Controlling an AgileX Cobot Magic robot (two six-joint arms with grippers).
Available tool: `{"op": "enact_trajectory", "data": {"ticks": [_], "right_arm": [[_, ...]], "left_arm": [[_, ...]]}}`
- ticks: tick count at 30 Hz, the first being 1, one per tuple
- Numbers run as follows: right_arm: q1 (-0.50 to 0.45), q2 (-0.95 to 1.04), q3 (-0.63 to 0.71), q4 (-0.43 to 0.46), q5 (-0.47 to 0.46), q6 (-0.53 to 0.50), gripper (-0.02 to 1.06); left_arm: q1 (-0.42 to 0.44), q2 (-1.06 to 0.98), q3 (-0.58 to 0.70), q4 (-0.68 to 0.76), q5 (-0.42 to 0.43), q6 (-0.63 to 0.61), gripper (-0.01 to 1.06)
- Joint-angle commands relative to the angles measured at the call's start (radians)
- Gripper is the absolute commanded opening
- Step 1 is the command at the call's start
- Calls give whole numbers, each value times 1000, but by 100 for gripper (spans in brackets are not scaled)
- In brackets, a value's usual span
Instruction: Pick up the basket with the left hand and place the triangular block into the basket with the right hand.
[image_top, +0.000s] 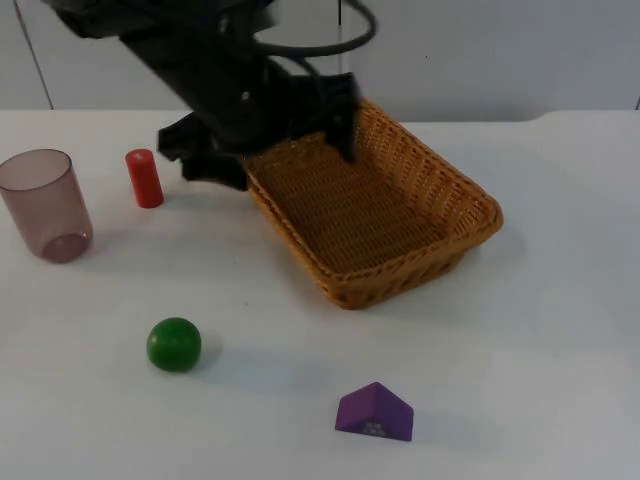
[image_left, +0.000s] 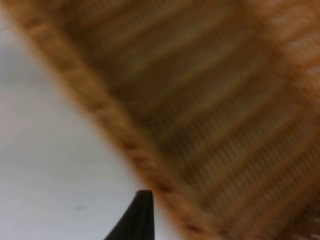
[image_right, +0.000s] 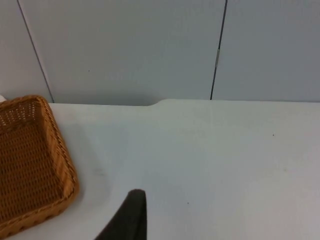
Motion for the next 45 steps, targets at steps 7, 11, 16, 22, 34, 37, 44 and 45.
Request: {"op": "enact_trajectory", "data": {"ticks": [7,11,16,22,34,37,44,45], "right_arm": [[4,-1,-7,-6,-50,-5,105],[4,-1,-7,-6,-54,-5,105],[4,-1,-7,-6,-54,-5,105],[4,-1,-7,-6,-46,-5,105],[4,-1,-7,-6,-3,-95,105],[4,-1,-7,-6,-6,-95,105],[4,-1,-7,-6,-11,-99,105],[4,-1,-7,-6,-11,-99,105]], "left_arm": [[53,62,-10,-10,-30,-171,100],[53,113,-10,-8,-29,-228,95],[49,164,-38,-10,-19,-232,93],[23,219,-149,-11,36,-232,93],[22,288,-244,-37,86,-283,49],[22,288,-245,-37,84,-285,40],[22,305,-247,-44,96,-328,5],[22,305,-247,-44,96,-328,5]]}}
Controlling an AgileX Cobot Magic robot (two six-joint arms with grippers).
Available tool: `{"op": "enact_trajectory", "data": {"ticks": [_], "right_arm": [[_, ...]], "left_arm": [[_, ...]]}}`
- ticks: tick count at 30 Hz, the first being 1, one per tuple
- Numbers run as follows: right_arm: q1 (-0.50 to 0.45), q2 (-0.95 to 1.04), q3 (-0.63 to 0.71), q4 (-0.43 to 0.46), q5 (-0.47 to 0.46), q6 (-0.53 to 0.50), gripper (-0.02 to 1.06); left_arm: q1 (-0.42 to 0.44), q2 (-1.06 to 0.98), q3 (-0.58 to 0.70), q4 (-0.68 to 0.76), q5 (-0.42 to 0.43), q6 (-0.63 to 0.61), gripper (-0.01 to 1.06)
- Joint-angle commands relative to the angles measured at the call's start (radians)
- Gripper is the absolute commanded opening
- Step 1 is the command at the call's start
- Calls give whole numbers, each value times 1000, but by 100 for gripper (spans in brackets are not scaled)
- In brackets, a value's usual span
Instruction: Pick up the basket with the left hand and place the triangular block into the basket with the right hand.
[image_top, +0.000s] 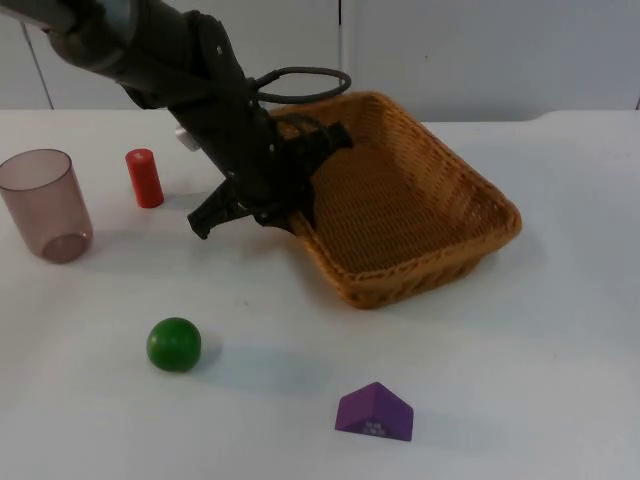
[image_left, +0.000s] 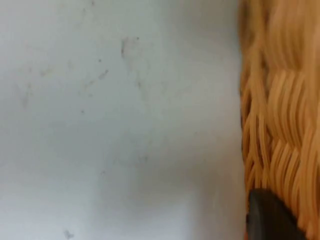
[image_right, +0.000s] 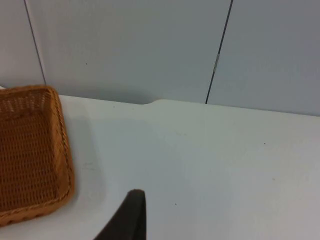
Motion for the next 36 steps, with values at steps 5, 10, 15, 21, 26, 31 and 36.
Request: {"op": "enact_trajectory", "data": {"ticks": [5,10,15,21,26,31,36], "right_arm": [[4,-1,-7,-5,-9,-13,105],[4,-1,-7,-5,-11,-12,105],[4,-1,-7,-5,-24,-12,105],[4,-1,-7,-5,-26,-12,105],[4,-1,-7,-3,-26,-12,105],[4,-1,-7,6,-24,-12,105],[4,-1,-7,89,21,-91,105]], "left_arm": [[-5,6,-2,4,47,-4,0],[-5,-20,-2,-1,137,98,0],[-5,-80,-2,-10,208,255,0],[-5,-162,-2,-79,331,441,0],[7,-250,-2,-205,392,553,0],[15,-324,-2,-226,408,530,0],[37,-390,-2,-143,422,371,0]]}}
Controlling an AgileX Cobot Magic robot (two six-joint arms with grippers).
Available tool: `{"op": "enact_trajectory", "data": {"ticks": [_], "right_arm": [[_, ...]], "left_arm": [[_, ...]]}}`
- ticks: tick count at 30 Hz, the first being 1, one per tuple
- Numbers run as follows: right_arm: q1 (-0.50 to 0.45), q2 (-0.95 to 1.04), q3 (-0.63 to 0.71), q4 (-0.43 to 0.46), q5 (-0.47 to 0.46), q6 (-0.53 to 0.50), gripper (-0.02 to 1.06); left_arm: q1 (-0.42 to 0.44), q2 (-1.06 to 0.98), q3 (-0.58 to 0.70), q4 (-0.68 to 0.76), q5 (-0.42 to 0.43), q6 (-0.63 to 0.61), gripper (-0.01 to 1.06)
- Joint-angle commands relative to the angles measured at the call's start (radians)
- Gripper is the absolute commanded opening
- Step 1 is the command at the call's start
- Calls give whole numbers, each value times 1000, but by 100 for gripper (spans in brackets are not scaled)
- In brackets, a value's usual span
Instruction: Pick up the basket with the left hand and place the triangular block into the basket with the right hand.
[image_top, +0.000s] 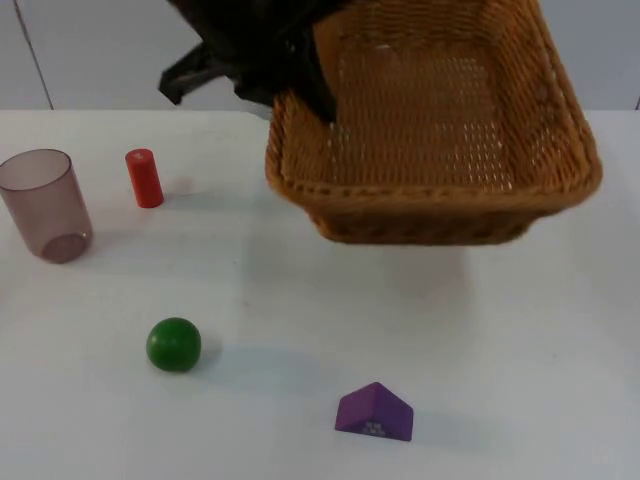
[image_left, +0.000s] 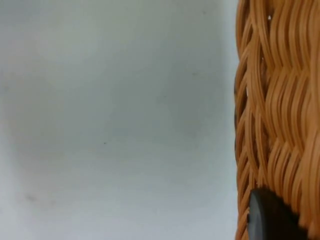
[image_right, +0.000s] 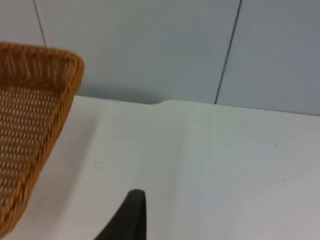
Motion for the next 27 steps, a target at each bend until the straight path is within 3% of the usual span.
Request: {"op": "enact_trajectory", "data": {"ticks": [1,5,13,18,20,23,27], "right_arm": [[4,-1,-7,58,32,-70,105],[4,-1,-7,115,74,-118,105],[4,-1,-3,124,76,-118,105],[4,5,35,137,67,-155,105],[4,28,70,160,61,-176,105],[4,63,90,220,35,-233,105],[4,203,103,431,15,-444,105]], "left_arm": [[11,-47,-2,61,21,-76,0],[11,-94,0,177,76,-127,0],[11,-231,156,231,54,-100,0],[101,-337,304,152,16,-17,0],[178,-375,353,94,25,19,0],[234,-417,387,81,27,43,0],[290,-445,403,70,13,43,0]]}}
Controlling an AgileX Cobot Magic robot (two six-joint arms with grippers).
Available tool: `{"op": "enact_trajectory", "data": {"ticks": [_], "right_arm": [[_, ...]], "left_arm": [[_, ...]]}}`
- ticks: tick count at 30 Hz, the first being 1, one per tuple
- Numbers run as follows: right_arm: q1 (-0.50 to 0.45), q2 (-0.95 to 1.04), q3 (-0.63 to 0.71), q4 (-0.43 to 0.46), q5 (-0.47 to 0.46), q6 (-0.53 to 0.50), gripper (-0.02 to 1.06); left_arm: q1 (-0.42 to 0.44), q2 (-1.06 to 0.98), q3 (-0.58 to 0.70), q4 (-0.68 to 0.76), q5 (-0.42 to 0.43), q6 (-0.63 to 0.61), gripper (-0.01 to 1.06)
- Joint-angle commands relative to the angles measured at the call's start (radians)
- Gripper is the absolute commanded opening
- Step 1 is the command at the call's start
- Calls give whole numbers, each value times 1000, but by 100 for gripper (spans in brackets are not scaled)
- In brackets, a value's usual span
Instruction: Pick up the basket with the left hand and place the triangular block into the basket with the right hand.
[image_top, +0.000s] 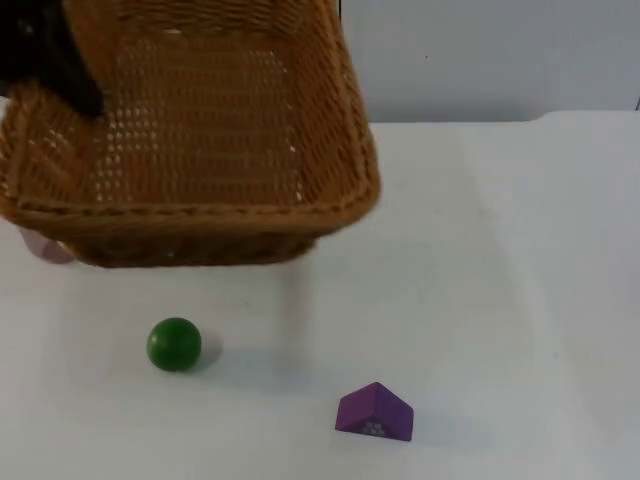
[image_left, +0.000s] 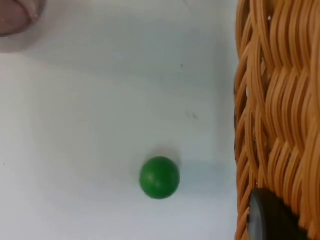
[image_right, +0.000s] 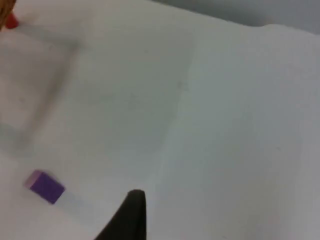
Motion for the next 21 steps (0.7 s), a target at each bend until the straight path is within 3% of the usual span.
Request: {"op": "enact_trajectory", "data": {"ticks": [1,3,5,6,9,11,15,16,19,21], "right_arm": [[4,52,8,101,-24,-105,105],[4,182,8,273,-24,-282,105],[20,284,8,390,-26,-410,105],[20,284,8,390,-26,-410,105],[106,441,8,429,-43,-565,105],[140,496,8,429,-61,-593,105],[311,691,6,429,-162,-714,105],[311,691,6,429,-162,-714,105],[441,829,6,433,-289,-774,105],[469,865,6,433,-332,-780,105]], "left_arm": [[13,-20,5,-54,-20,6,0],[13,-20,5,-97,-24,15,0],[13,-20,5,-149,-22,46,0],[13,-20,5,-149,-22,46,0],[13,-20,5,-170,-22,55,0],[13,-20,5,-172,-22,55,0],[13,-20,5,-175,-22,55,0],[13,-20,5,-175,-22,55,0],[11,-20,5,-176,-22,65,0],[11,-20,5,-174,-18,78,0]]}}
